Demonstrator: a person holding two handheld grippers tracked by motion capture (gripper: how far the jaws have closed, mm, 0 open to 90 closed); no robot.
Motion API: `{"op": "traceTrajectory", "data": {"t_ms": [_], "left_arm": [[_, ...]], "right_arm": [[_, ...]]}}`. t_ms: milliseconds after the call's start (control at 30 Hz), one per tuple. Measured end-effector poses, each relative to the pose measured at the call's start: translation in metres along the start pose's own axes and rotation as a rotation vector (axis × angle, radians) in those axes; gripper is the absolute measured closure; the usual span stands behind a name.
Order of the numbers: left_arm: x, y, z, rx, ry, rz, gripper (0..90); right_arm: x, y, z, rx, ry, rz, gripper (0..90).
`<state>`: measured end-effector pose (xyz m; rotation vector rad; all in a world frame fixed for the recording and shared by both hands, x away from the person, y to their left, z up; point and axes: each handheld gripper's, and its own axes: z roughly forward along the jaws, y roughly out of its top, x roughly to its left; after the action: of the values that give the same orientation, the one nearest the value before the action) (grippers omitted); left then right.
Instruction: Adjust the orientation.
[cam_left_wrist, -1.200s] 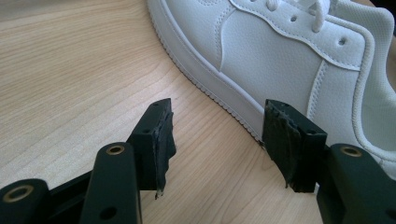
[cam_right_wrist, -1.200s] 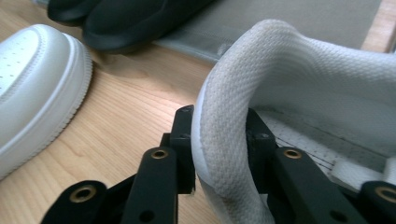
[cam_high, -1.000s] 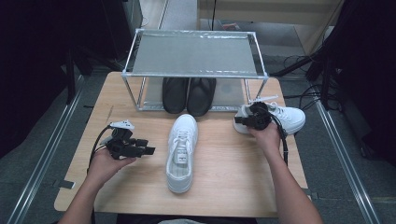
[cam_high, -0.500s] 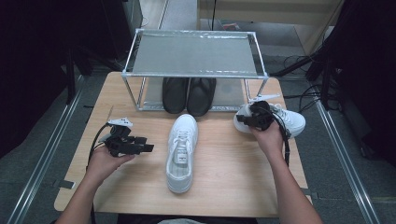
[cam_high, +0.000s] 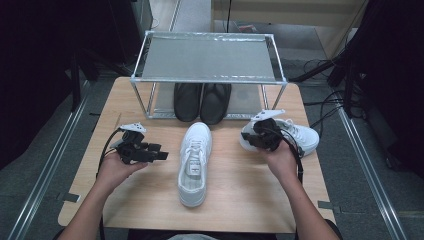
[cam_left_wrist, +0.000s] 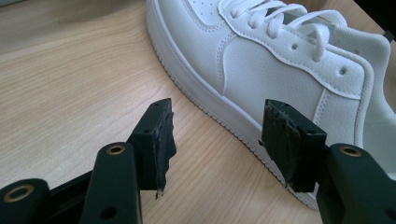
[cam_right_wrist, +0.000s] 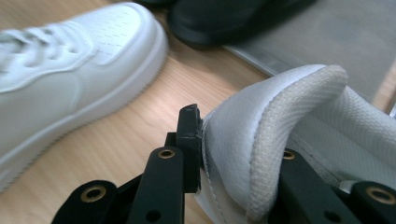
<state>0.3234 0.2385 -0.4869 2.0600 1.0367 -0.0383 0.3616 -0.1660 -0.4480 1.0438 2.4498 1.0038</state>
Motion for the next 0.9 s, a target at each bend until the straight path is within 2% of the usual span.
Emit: {"op": "traceTrajectory", "data": {"t_ms": [167,333,400,567,633,800,900], "left_arm": [[0.0,0.005,0.003,-0.003,-0.009,0.009,44.1],[0.0,0.01,0.006,-0.002,-0.017,0.017,44.4],[0.001,0.012,0.007,-0.001,-0.024,0.022,44.4],[0.001,0.015,0.012,-0.01,-0.035,0.02,44.3],[0.0,0.018,0.013,0.007,-0.034,0.028,44.3],[0.001,0.022,0.015,-0.002,-0.033,0.035,44.3],[0.001,0.025,0.015,-0.023,-0.024,0.035,44.2]], "right_arm": [[0.02,-0.001,-0.003,-0.008,0.068,-0.007,75.6],[0.041,-0.003,0.002,0.026,0.084,-0.039,75.5],[0.045,-0.004,0.003,0.032,0.12,-0.026,75.6],[0.059,-0.007,0.004,0.052,0.141,-0.043,76.0],[0.063,-0.01,0.007,0.065,0.157,-0.054,76.4],[0.07,-0.018,0.014,0.099,0.241,-0.029,77.5],[0.072,-0.02,0.015,0.101,0.26,-0.022,77.9]]}}
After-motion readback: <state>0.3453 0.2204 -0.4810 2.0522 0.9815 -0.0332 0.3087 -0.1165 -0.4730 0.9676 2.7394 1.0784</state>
